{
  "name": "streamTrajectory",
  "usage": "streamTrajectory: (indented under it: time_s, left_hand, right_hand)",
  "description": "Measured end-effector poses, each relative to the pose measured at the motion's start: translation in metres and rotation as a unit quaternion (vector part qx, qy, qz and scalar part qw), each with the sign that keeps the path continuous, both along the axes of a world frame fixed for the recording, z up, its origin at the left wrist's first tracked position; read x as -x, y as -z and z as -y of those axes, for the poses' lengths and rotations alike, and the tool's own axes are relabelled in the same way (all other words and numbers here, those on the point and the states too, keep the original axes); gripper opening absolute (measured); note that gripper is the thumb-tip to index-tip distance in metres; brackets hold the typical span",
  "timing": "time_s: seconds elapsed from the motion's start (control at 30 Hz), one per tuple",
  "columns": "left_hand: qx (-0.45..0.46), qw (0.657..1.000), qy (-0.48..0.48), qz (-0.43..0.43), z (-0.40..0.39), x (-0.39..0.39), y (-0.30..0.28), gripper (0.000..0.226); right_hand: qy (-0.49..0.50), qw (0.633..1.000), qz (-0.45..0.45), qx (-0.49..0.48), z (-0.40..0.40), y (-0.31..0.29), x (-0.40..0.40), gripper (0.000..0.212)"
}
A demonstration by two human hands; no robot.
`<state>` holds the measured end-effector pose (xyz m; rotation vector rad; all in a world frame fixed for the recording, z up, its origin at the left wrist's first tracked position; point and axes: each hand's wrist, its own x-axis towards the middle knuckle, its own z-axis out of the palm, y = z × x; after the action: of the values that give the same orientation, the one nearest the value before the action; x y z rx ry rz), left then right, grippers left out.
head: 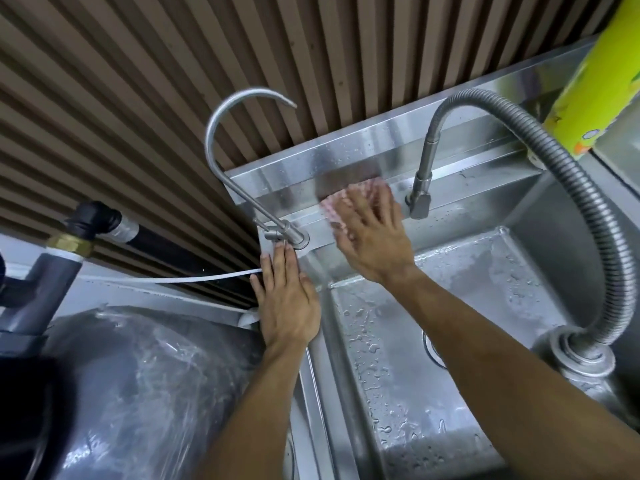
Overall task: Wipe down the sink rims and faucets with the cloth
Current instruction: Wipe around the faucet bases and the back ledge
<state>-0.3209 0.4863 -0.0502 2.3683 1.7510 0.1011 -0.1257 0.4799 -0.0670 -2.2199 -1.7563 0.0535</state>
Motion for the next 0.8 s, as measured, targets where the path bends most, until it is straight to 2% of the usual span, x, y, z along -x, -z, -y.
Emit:
streamTrajectory:
  time_s: [0.13, 0.17, 0.23, 0.33, 0.4, 0.43, 0.47, 0.5, 0.57, 0.6, 0.63, 0.67, 0.73, 0.77, 0.8]
  left_hand:
    - [-0.019, 1.0, -0.008, 0.005, 0.001, -0.003, 0.001, 0.065]
    - [-0.013, 1.0, -0.009, 0.011, 0.0, -0.003, 0.001, 0.064]
    - [-0.011, 1.0, -0.007, 0.028, 0.001, -0.002, 0.001, 0.064]
    - [-0.065, 0.995, 0.003, 0.075, -0.006, -0.002, -0.006, 0.062]
    - [-0.09, 0.991, -0.034, 0.096, -0.02, -0.006, -0.01, 0.054]
    - [-0.092, 0.989, -0.052, 0.105, -0.025, -0.01, -0.013, 0.048]
    - [-0.093, 0.988, -0.059, 0.112, -0.028, -0.014, -0.014, 0.043]
    - [-0.098, 0.987, -0.058, 0.114, -0.028, -0.018, -0.012, 0.041]
    - [-0.106, 0.987, -0.053, 0.112, -0.024, -0.022, -0.007, 0.045]
    - [-0.104, 0.986, -0.057, 0.119, -0.024, -0.022, -0.005, 0.05]
    - [-0.1, 0.984, -0.062, 0.135, -0.024, -0.022, -0.004, 0.054]
    - [-0.104, 0.981, -0.063, 0.15, -0.025, -0.021, -0.003, 0.057]
    - [-0.126, 0.978, -0.045, 0.157, -0.028, -0.018, -0.002, 0.061]
    - [-0.128, 0.98, -0.033, 0.152, -0.029, -0.018, -0.002, 0.063]
    - [-0.116, 0.983, -0.028, 0.143, -0.029, -0.018, -0.001, 0.066]
  right_hand:
    - [0.157, 0.986, -0.051, 0.003, 0.0, -0.007, 0.027, 0.068]
    - [0.155, 0.986, -0.066, 0.007, -0.004, -0.011, 0.042, 0.067]
    - [0.077, 0.994, -0.07, 0.027, -0.012, -0.013, 0.068, 0.064]
    - [-0.028, 0.999, -0.015, -0.043, -0.01, -0.008, 0.065, 0.055]
    - [-0.011, 0.993, -0.015, -0.118, -0.011, -0.004, 0.04, 0.043]
    - [0.046, 0.984, -0.082, -0.152, -0.012, -0.005, 0.029, 0.035]
    - [0.123, 0.953, -0.2, -0.191, -0.014, -0.012, 0.02, 0.03]
    - [0.198, 0.892, -0.327, -0.243, -0.015, -0.028, 0.016, 0.032]
    - [0.284, 0.727, -0.517, -0.352, -0.025, -0.062, 0.019, 0.042]
    - [0.288, 0.671, -0.557, -0.395, -0.031, -0.078, 0.021, 0.039]
    - [0.268, 0.667, -0.55, -0.425, -0.036, -0.09, 0.022, 0.036]
    - [0.227, 0.716, -0.492, -0.441, -0.043, -0.093, 0.021, 0.038]
    - [0.11, 0.887, -0.271, -0.356, -0.056, -0.081, 0.019, 0.049]
    - [0.051, 0.946, -0.131, -0.293, -0.061, -0.067, 0.02, 0.053]
    - [-0.011, 0.967, -0.004, -0.253, -0.066, -0.051, 0.021, 0.056]
